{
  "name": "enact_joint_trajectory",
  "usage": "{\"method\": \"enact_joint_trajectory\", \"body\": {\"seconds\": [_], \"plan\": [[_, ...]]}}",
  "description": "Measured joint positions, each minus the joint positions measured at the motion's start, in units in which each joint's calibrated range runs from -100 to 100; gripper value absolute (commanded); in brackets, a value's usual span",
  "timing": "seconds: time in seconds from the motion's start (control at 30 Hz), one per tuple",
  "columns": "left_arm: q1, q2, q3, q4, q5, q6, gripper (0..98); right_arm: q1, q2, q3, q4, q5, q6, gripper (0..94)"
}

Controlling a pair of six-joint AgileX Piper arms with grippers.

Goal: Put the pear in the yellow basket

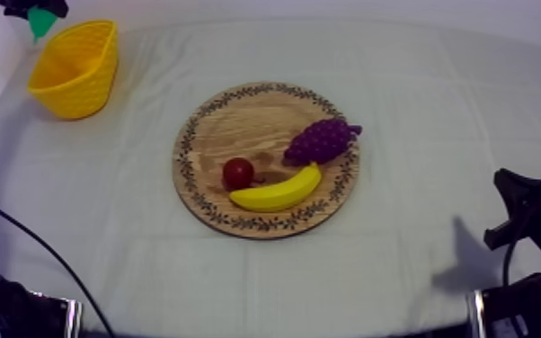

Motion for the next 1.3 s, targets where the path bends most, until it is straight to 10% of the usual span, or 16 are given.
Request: {"method": "enact_joint_trajectory", "body": {"seconds": [1.3], "plan": [[-2.7, 24.9, -14.4, 1.58, -1.7, -0.6, 56.9, 0.0, 0.0, 0.0, 0.0, 0.0, 0.0, 0.4]]}}
